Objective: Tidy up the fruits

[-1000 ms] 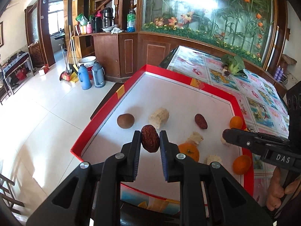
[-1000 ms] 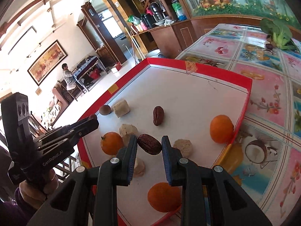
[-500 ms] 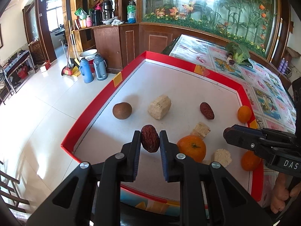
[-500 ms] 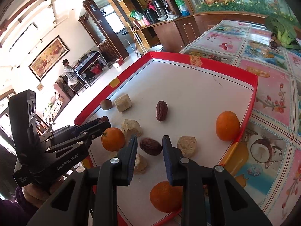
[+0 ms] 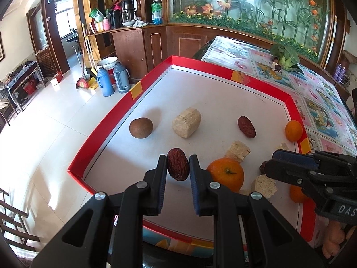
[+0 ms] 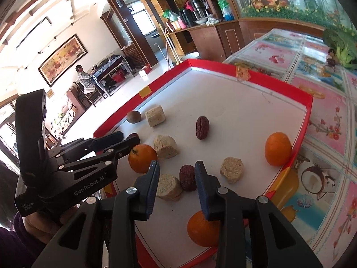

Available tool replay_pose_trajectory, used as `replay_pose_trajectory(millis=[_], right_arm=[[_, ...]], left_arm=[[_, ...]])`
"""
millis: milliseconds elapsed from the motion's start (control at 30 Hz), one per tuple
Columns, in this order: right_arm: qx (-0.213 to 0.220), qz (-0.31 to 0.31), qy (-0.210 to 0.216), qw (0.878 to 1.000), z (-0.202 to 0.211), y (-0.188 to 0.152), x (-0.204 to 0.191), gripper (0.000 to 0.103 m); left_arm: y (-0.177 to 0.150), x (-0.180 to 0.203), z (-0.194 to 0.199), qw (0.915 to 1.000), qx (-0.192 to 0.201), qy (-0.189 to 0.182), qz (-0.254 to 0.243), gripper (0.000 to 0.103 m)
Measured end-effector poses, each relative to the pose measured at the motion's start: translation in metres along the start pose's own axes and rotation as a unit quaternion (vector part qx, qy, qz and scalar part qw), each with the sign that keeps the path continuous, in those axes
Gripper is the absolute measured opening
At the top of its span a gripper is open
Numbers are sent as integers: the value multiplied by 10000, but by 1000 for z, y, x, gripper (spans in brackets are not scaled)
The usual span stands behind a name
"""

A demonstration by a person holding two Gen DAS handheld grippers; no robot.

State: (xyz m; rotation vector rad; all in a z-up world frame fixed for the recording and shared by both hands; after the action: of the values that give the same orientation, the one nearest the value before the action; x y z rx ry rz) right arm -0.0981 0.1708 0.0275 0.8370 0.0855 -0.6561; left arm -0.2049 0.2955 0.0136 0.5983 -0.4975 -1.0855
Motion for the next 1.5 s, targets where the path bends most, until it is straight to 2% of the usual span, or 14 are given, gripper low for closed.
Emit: replay_pose_trajectory(millis=[67, 133, 200, 300, 367, 433, 500, 767, 1000, 1100, 1167, 1267, 1400, 1500], right_arm=[[190, 35, -51, 9998, 6, 0, -1, 36], [382, 39, -146, 9992, 13, 1, 0, 44], [581, 36, -224, 9981, 20, 1, 1, 45], [846, 68, -356, 9958, 30, 1, 1, 51], [1010, 76, -453, 9938, 35, 1, 1, 63], [1209, 71, -573, 9910, 41, 1, 1, 69], [1335, 30, -661, 9888, 45, 0, 1, 73], [2013, -242, -1047, 9736, 87, -20, 0, 80], [2534, 107, -1464, 9562, 135, -36, -21, 82], [2799, 166, -1506, 9480, 157, -40, -30, 86], [2947, 187, -1490, 9437, 168, -43, -35, 91], [3130, 191, -1580, 9363, 179, -47, -40, 100], [3290, 251, -1766, 9273, 182, -50, -48, 102], [3233, 194, -1784, 9291, 179, -50, -45, 102]], left_arm=[[0, 1, 1, 10000, 13, 91, 10, 30], [1, 1, 5, 9996, 86, 255, 16, 52], [2, 1, 11, 9993, 205, 298, 59, 67], [5, 6, 24, 9982, 432, 416, -17, 75], [7, 11, 32, 9973, 561, 472, -81, 85], [8, 16, 42, 9958, 743, 511, -145, 96], [8, 21, 50, 9947, 861, 534, -202, 101], [4, 35, 80, 9880, 1244, 874, -267, 103], [-2, 47, 97, 9848, 1348, 1044, -335, 103], [-5, 58, 106, 9837, 1423, 982, -498, 103], [-8, 65, 113, 9820, 1498, 995, -575, 103], [-11, 72, 120, 9823, 1495, 942, -616, 103], [-14, 74, 131, 9809, 1586, 984, -546, 103], [-15, 75, 136, 9796, 1670, 997, -508, 103]])
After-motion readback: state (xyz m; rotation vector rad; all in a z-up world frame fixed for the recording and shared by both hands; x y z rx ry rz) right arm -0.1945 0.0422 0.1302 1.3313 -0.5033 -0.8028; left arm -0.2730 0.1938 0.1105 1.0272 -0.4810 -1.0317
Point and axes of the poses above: each gripper's, at about its wrist camera, not at the fingertips, and z roughly against the way its jaws point, x to its right, y to its top, the point moved 1 cm from there along -z, roughly the way its jaws point, and after that the axes turned 7 degrees about -y, right-handed, at the moved point
